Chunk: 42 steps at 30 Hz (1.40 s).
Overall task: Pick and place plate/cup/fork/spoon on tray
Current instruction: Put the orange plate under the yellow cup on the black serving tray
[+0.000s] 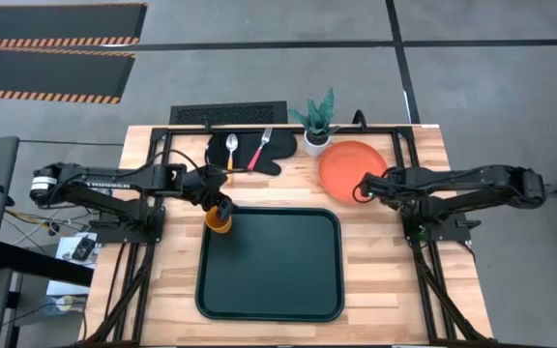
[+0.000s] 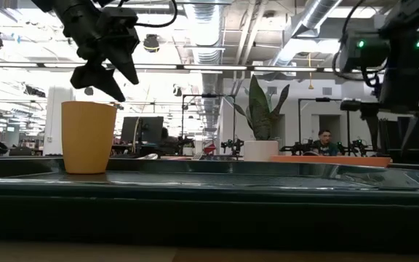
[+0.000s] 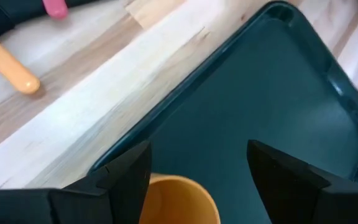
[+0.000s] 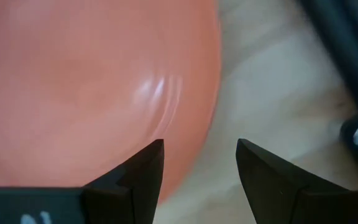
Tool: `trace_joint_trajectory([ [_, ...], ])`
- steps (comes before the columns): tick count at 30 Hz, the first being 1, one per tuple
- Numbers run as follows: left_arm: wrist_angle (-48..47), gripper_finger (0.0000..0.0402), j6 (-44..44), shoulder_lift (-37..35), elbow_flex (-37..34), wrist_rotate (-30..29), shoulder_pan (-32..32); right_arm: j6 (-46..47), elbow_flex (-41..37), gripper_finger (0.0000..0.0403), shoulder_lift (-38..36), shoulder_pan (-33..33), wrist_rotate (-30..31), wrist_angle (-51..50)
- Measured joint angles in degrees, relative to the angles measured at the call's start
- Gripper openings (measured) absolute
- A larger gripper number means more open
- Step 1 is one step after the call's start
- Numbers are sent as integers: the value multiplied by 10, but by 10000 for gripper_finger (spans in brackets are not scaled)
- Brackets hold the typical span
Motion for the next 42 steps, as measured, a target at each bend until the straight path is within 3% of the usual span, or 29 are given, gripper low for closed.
trace_joint_trajectory([
  [5,22,249,-4,0,0,26,14,1,-9,225,40,-43,4,18],
  [12,43,249,-5,0,0,32,26,-25,-34,208,99,-82,-15,127],
  [15,51,249,-5,0,0,32,30,-27,-33,158,114,-91,-26,133],
  [19,52,249,-4,0,0,32,36,-25,-32,51,115,-88,-18,130],
  [21,52,249,0,0,0,32,38,-24,-32,18,108,-84,-7,131],
  [32,89,249,17,0,0,33,39,-7,-34,7,30,-68,-6,112],
  [42,156,249,13,0,0,31,47,-28,23,3,-34,-8,56,77],
])
